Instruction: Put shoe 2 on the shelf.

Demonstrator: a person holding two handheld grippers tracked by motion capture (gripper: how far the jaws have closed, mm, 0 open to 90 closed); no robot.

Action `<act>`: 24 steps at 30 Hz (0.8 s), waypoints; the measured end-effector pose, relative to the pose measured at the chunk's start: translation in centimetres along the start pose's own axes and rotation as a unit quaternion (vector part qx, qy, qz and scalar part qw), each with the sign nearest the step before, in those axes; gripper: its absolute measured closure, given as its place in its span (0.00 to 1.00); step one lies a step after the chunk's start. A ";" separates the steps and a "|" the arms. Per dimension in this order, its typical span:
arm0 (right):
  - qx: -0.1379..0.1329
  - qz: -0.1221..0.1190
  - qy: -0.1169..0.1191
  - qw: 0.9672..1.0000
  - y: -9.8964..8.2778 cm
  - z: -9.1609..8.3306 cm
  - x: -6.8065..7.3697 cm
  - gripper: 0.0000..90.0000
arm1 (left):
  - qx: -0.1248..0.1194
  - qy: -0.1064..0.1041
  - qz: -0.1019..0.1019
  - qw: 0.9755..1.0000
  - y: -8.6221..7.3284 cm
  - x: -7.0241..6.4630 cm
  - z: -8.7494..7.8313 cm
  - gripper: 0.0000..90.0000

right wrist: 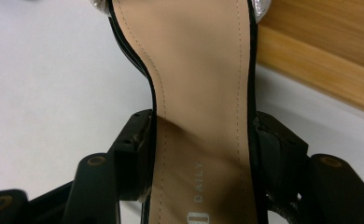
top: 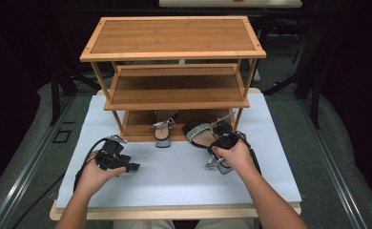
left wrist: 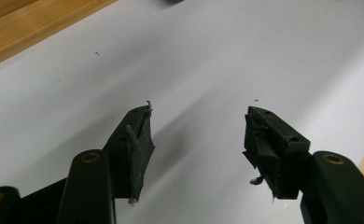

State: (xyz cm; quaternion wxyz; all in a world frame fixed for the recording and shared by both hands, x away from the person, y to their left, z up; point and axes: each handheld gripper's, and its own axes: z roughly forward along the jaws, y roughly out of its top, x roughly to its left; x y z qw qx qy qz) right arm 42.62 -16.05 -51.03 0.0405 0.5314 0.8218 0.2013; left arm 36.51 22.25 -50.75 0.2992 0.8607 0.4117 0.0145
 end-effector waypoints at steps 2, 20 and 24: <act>-0.002 0.005 -0.001 1.000 0.1 0.1 0.1 0.47 | 0.001 -0.001 0.000 1.000 0.0 0.0 0.0 0.46; -0.066 -0.036 0.006 0.997 -1.6 -4.5 0.4 0.44 | 0.005 0.003 -0.003 1.000 -0.1 0.0 0.2 0.46; -0.086 -0.059 0.013 0.994 -2.9 -6.9 0.4 0.48 | 0.004 0.003 -0.004 1.000 -0.2 0.0 0.2 0.46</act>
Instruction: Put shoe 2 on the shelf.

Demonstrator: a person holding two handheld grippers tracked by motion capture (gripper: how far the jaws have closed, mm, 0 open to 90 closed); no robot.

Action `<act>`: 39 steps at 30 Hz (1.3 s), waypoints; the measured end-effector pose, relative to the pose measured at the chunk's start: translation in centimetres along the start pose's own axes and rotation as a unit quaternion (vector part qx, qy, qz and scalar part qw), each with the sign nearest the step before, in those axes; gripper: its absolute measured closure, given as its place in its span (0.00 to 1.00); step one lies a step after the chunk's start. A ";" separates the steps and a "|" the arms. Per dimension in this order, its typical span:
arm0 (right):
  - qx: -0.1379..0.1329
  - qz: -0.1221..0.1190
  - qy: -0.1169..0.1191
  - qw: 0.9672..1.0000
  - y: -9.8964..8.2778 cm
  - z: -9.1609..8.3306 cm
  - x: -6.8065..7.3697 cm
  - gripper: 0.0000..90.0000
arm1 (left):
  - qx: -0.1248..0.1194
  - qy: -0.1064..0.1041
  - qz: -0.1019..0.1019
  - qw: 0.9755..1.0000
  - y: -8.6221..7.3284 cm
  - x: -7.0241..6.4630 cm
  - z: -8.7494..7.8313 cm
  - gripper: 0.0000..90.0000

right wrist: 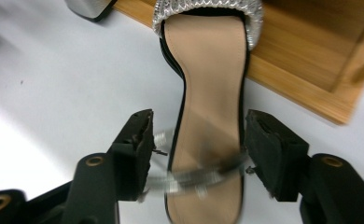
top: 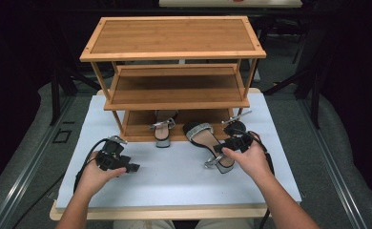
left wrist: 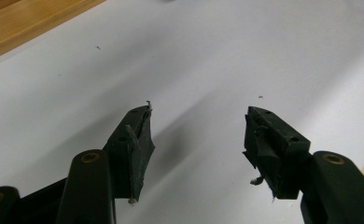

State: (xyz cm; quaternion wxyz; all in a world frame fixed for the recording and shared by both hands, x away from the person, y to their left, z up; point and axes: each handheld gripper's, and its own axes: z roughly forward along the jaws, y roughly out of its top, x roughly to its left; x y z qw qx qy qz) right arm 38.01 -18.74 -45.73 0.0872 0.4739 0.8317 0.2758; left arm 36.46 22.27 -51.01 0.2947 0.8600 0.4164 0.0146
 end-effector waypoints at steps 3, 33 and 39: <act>-0.006 -0.010 0.005 1.000 -0.7 -1.0 -0.1 0.52 | 0.001 0.000 0.000 1.000 0.0 0.0 0.0 0.46; 0.021 -0.071 0.044 0.996 -6.5 3.1 2.0 0.51 | 0.002 -0.005 -0.003 1.000 0.0 -0.1 0.4 0.46; 0.022 -0.070 0.044 0.996 -6.3 4.7 2.1 0.40 | 0.004 -0.004 -0.005 1.000 -0.1 0.1 0.4 0.46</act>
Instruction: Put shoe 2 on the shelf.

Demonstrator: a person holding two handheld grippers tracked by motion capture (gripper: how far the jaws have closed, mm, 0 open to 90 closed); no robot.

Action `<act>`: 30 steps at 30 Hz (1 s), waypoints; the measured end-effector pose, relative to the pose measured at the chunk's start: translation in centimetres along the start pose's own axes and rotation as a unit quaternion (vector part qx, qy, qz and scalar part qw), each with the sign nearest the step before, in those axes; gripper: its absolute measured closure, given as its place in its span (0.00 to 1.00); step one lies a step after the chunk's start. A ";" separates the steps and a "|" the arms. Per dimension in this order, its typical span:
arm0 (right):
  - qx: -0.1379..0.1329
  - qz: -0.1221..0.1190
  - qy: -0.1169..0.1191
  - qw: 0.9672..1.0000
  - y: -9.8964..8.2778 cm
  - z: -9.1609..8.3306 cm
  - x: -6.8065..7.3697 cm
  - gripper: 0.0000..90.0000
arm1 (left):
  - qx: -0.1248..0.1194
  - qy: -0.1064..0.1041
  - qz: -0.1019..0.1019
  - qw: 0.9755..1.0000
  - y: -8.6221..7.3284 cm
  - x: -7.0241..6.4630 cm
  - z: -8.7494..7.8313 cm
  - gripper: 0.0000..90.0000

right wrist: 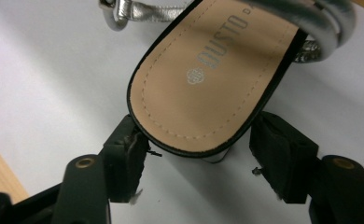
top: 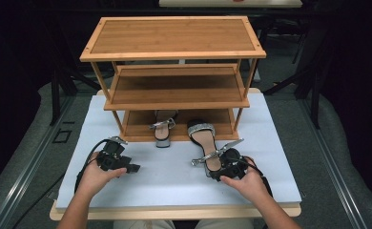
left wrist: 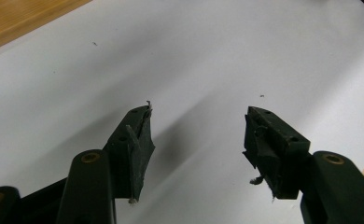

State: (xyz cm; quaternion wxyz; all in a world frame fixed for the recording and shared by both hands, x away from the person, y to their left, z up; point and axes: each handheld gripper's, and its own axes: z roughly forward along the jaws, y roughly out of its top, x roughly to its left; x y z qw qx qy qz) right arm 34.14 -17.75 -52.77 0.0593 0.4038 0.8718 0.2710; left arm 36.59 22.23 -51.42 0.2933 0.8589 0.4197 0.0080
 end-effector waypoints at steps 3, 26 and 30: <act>0.004 -0.003 -0.005 1.000 0.1 0.1 0.0 0.40 | -0.003 -0.001 -0.001 1.000 0.0 0.0 -0.1 0.46; -0.019 0.038 -0.005 0.999 5.4 1.7 -2.2 0.44 | 0.002 -0.003 -0.001 1.000 0.1 0.0 0.4 0.46; -0.032 0.050 0.005 0.998 6.2 2.3 -2.3 0.44 | 0.003 -0.003 -0.004 1.000 0.1 0.1 0.5 0.46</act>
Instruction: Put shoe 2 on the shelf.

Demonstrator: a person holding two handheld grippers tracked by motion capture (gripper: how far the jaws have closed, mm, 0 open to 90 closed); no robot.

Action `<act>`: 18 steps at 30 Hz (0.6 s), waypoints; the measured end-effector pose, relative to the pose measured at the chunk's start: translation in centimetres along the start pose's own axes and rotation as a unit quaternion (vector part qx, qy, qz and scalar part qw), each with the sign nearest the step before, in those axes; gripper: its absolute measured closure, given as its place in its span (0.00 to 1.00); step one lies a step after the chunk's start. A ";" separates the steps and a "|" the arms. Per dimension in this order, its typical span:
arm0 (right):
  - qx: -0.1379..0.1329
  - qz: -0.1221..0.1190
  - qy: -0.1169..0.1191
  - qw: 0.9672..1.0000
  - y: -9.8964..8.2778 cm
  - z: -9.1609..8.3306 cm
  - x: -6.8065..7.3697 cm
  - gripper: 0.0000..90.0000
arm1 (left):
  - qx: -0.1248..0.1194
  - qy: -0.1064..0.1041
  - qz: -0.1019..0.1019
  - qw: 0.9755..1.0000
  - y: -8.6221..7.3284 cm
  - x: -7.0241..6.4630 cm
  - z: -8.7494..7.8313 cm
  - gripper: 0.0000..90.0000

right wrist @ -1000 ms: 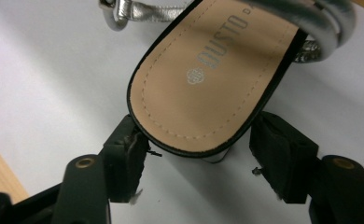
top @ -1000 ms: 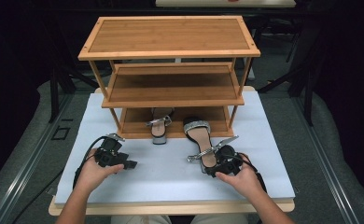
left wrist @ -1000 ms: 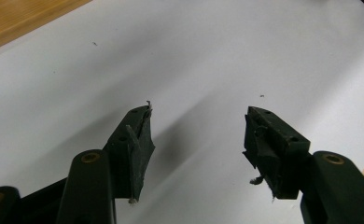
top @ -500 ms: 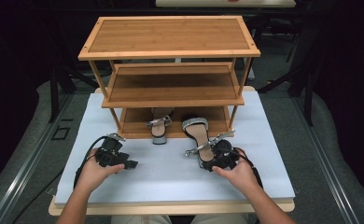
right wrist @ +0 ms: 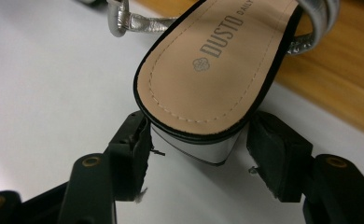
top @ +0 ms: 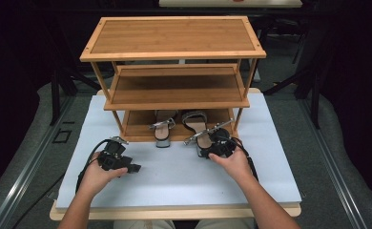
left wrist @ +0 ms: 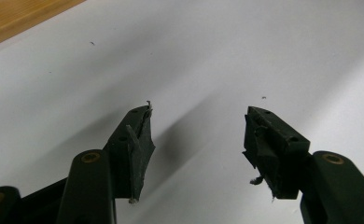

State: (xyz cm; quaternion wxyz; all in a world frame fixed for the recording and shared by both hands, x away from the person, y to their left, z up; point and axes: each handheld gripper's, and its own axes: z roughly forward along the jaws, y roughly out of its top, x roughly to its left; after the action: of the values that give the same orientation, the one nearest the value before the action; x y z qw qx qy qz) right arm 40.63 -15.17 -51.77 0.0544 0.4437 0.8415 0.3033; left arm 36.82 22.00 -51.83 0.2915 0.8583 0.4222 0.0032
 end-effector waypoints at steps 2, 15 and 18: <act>-0.003 0.006 -0.038 0.999 0.4 0.2 0.2 0.45 | 0.001 0.001 0.002 1.000 0.0 0.0 0.1 0.46; -0.008 0.013 -0.032 0.999 1.9 1.8 -0.3 0.44 | -0.001 0.004 0.008 1.000 0.1 -0.2 0.1 0.46; -0.016 0.007 -0.037 0.999 1.6 1.6 -0.4 0.46 | -0.002 0.005 0.009 1.000 0.2 -0.2 0.3 0.46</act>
State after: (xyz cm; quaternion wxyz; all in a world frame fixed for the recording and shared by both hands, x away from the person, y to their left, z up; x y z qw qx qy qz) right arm 42.54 -14.08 -52.24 0.0905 0.4595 0.8307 0.3008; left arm 36.90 21.63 -51.90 0.2913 0.8616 0.4155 0.0111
